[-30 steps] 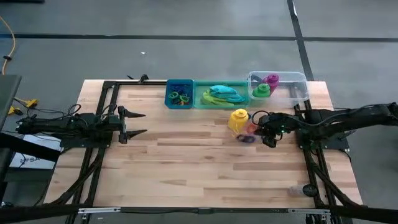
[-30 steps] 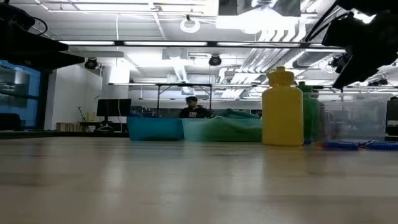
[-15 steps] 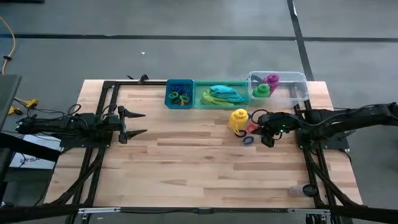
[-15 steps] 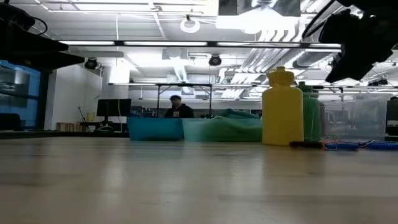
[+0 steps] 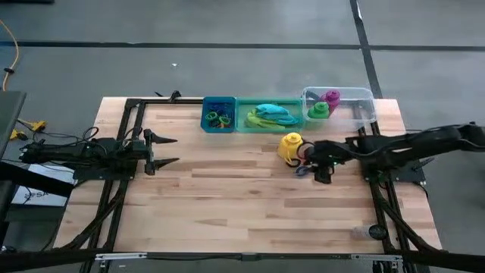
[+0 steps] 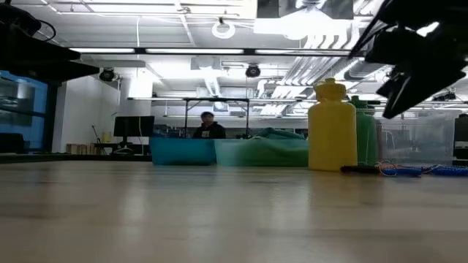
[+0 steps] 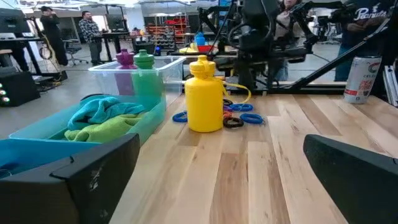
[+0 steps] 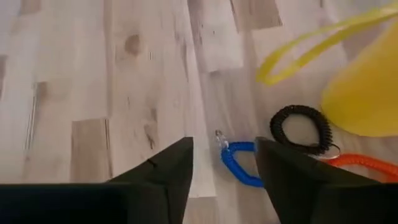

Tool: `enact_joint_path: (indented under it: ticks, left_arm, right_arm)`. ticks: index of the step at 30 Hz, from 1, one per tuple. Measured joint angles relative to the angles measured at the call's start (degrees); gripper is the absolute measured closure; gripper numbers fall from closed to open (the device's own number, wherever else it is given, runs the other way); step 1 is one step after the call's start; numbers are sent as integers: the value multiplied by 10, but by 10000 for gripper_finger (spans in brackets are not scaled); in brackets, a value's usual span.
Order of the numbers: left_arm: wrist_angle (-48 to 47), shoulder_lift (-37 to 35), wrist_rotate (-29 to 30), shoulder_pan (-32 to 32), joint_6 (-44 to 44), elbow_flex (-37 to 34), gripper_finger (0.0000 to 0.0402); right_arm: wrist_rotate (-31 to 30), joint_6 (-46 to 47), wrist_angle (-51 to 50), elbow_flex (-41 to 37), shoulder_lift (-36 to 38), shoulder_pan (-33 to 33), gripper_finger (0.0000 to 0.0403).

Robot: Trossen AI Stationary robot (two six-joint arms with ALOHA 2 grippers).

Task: Pick & Place Sports Items
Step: Put the bottom blue spring keychain into the blue bin

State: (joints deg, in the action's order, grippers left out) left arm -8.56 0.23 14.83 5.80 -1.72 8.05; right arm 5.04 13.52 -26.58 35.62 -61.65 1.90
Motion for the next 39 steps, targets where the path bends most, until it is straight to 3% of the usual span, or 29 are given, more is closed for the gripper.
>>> enact_joint_path:
  ticks: [29,33,39]
  left_arm:
    - [0,0,0,0,0,0,34]
    - [0,0,0,0,0,0,34]
    - [0,0,0,0,0,0,34]
  right_arm:
    - [9,-117,30,0,-220,-8,265]
    - [9,-133,33,2,-242,-8,294]
    - [0,-136,32,3,-252,1,391]
